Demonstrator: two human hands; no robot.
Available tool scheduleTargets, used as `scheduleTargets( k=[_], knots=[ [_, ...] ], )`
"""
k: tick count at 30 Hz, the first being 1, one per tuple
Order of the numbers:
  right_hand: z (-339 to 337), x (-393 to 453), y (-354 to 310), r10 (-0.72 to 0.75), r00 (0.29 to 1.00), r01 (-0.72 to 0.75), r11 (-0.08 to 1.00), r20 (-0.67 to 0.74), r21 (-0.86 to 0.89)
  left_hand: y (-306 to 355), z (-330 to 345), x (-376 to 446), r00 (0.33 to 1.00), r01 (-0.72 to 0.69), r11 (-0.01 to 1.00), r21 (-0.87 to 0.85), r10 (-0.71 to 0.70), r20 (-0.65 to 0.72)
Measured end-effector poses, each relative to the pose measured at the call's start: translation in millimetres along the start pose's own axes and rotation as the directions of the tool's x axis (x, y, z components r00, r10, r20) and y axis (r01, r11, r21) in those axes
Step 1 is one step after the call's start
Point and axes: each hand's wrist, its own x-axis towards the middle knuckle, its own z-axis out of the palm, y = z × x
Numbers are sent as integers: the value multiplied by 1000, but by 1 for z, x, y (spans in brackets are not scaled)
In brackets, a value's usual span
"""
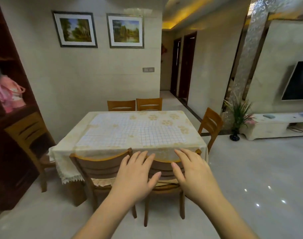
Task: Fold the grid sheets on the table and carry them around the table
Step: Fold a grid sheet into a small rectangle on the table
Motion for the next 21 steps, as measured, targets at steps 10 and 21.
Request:
scheduleTargets(
  k=[10,21],
  knots=[
    [63,93,42,-9,999,11,999,47,-45,-26,74,104,997,-23,997,-68,27,67],
    [126,210,138,-19,996,13,997,91,73,-15,151,248,982,48,997,-64,-35,186]
  ],
)
